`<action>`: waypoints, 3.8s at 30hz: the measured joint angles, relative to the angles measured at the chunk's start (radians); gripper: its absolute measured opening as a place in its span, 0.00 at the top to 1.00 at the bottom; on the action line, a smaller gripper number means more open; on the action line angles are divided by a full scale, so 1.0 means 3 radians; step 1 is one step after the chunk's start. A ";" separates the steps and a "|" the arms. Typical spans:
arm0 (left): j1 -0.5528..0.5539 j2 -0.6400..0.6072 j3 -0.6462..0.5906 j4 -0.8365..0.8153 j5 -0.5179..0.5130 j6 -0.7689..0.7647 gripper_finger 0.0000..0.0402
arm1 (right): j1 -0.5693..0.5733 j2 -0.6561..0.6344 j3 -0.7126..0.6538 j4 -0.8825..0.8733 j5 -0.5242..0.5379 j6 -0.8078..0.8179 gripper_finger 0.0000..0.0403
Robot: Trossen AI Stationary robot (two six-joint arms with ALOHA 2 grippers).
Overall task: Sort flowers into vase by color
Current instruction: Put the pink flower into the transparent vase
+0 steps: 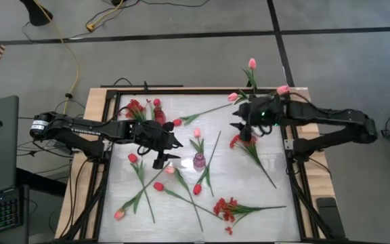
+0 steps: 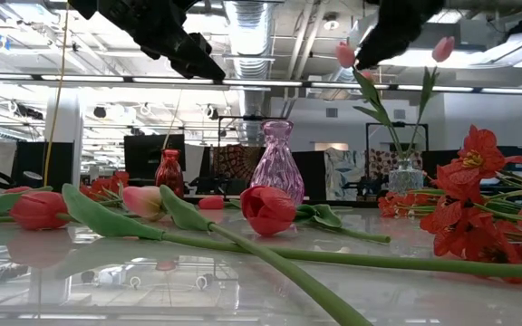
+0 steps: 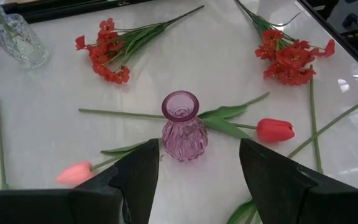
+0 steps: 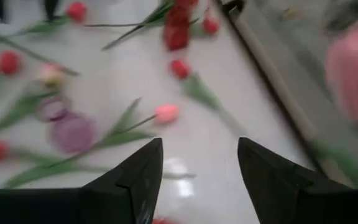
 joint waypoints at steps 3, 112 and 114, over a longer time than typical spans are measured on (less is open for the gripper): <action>0.0000 0.0000 0.0000 0.0000 0.0000 -0.0001 0.47 | 0.0172 0.0163 -0.0001 0.0231 0.0396 -0.0093 0.49; -0.0851 0.2143 0.0732 0.0019 0.0347 0.0923 0.52 | 0.1774 0.0718 0.0164 -0.0229 -0.0308 0.1053 0.92; -0.0853 0.2145 0.0734 -0.0032 0.0327 0.0921 0.57 | 0.1774 0.0718 0.0164 -0.0207 -0.0308 0.1053 0.92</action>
